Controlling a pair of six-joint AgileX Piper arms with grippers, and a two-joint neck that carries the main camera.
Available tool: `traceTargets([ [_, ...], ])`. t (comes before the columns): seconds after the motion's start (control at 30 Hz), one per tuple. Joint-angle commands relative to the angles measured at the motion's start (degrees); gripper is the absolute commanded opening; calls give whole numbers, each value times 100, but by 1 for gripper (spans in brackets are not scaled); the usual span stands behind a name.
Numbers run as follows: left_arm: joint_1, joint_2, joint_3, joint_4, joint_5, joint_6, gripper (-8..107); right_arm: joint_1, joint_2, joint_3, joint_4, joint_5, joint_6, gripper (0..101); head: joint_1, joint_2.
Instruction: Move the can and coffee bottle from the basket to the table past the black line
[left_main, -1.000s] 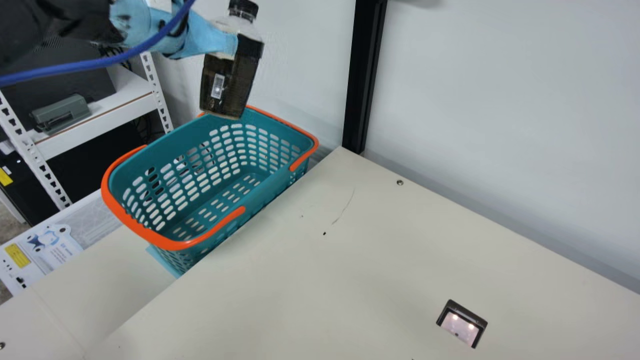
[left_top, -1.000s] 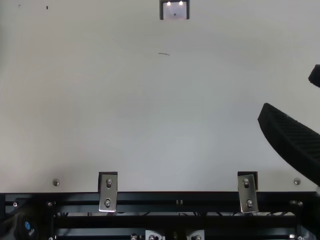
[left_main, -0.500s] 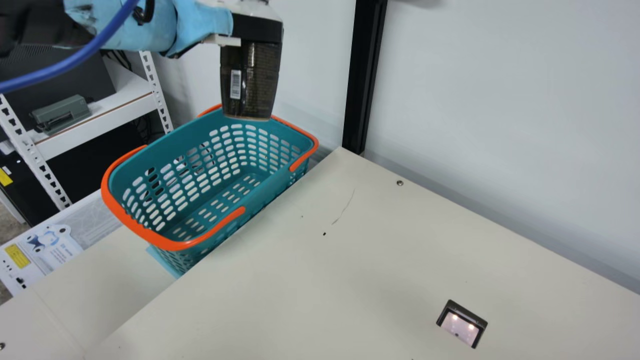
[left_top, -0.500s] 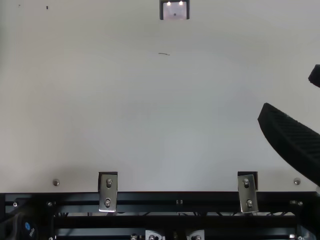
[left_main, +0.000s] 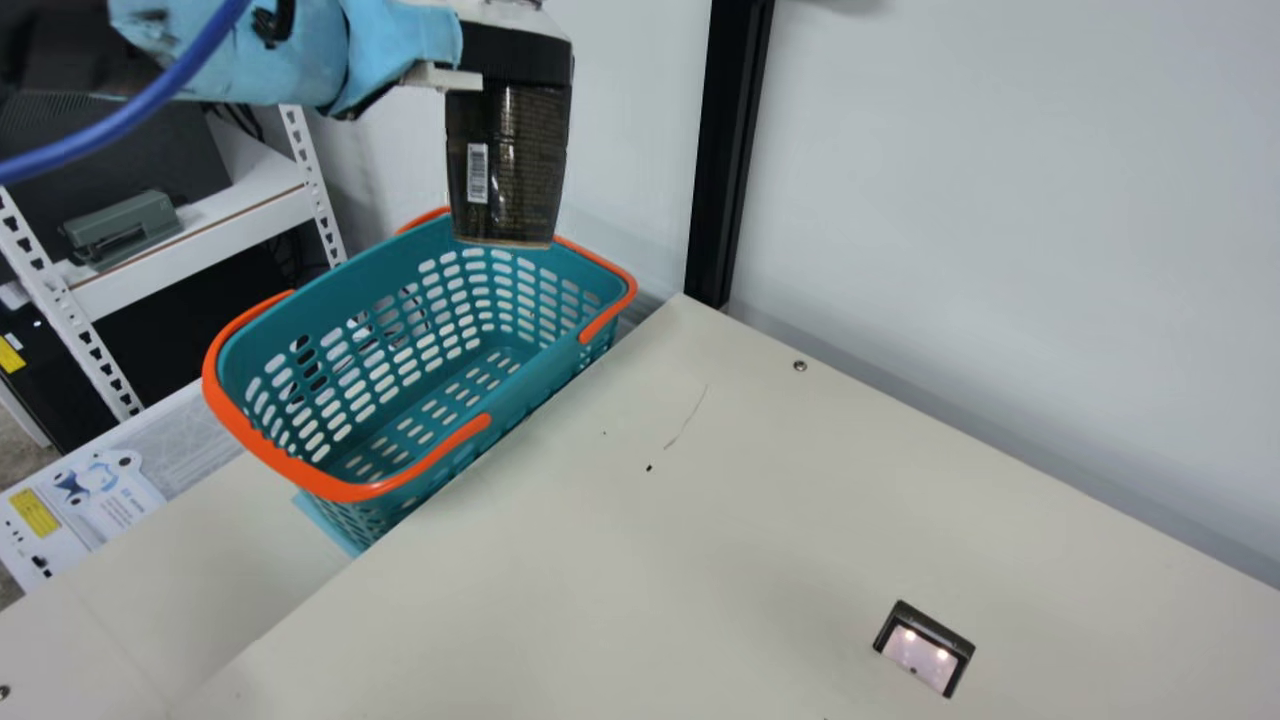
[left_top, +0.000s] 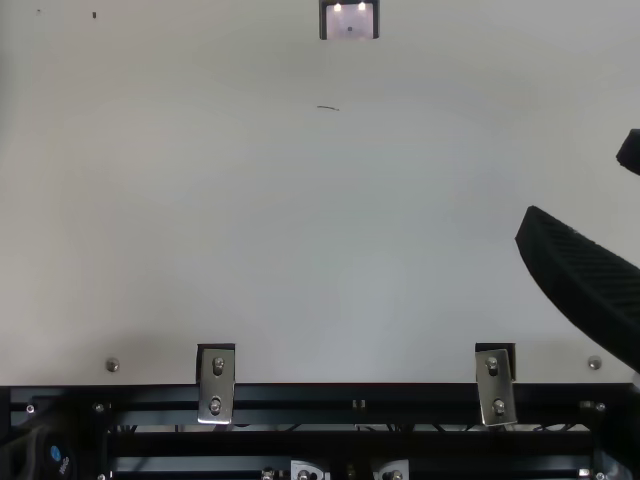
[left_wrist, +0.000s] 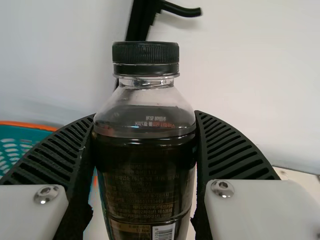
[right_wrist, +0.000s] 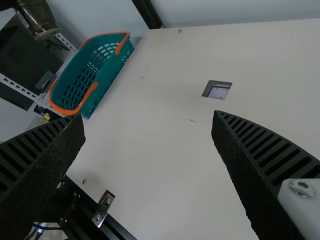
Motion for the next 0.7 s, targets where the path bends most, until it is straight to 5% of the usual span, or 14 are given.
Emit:
traceTargets([
  [0.0, -46, -194, 137, -69, 87, -102, 10, 0, 0, 0, 0, 0, 0, 101, -212, 25],
  [0.3, -399, -1005, 736, -266, 349, -778, 10, 0, 0, 0, 0, 0, 0, 101, -211, -177],
  [0.67, -549, -1314, 939, -413, 418, -1214, 10, 0, 0, 0, 0, 0, 0, 101, -213, -2101],
])
